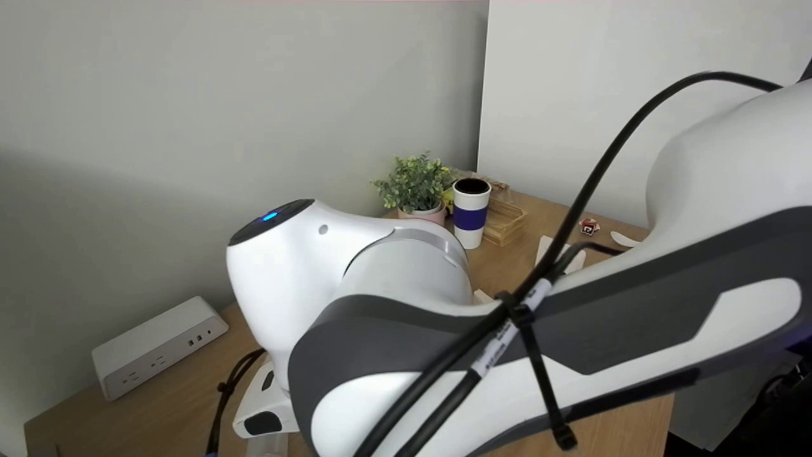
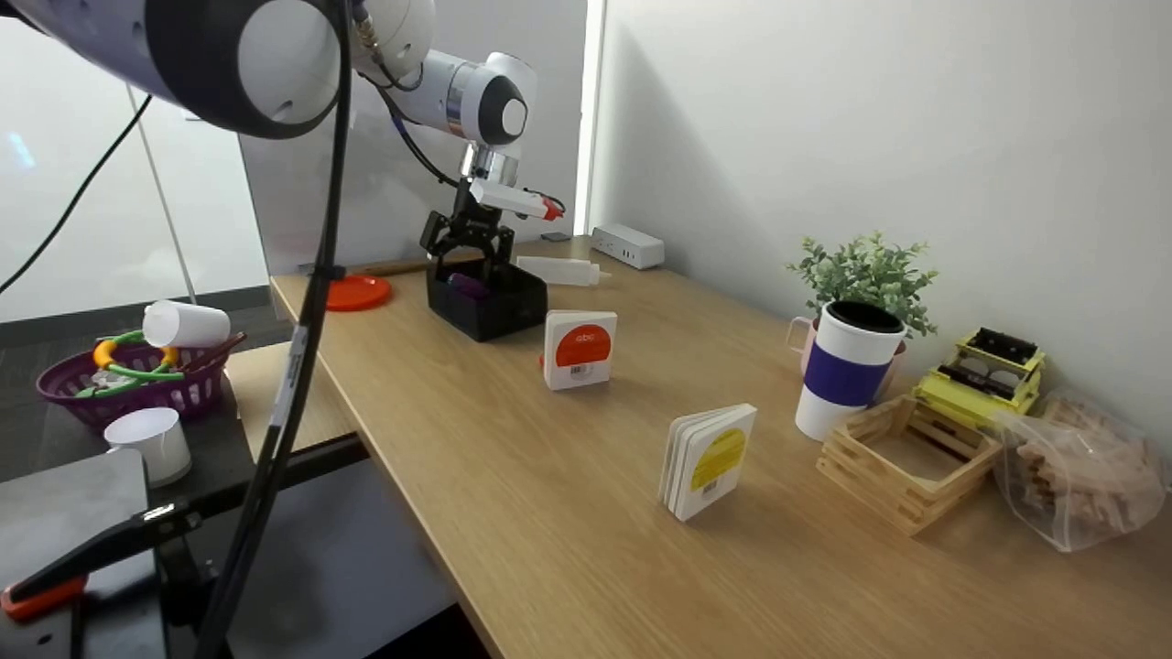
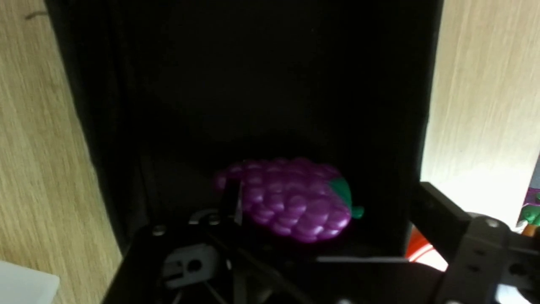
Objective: Remove the things from the black box and put them on the table
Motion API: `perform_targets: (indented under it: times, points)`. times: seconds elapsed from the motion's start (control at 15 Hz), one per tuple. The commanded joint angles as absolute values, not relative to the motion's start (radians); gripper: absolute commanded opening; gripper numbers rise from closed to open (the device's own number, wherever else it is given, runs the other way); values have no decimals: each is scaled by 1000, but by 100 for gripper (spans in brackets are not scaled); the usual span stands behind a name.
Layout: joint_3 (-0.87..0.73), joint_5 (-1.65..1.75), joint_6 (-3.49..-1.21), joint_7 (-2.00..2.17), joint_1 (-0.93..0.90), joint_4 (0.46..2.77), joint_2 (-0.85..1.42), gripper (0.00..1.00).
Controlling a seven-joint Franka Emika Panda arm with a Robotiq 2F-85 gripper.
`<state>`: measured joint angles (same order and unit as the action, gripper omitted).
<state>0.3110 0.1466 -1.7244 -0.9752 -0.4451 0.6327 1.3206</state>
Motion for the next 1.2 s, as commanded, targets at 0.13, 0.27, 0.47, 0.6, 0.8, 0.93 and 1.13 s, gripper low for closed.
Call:
perform_targets:
  times: [0.13,0.27,0.47,0.6,0.8,0.93,1.13]
  points:
    - [305,153,-1688,-984,-447,616,1325,100]
    - [299,164,-1678,-984,-451,611,1320,100]
    - [294,171,-1662,-985,-451,602,1318,100]
    - [292,171,-1652,-986,-450,594,1318,100]
    - [289,171,-1642,-989,-449,585,1319,100]
    - [298,158,-1665,-975,-445,603,1319,100]
    - [294,158,-1645,-974,-445,598,1319,100]
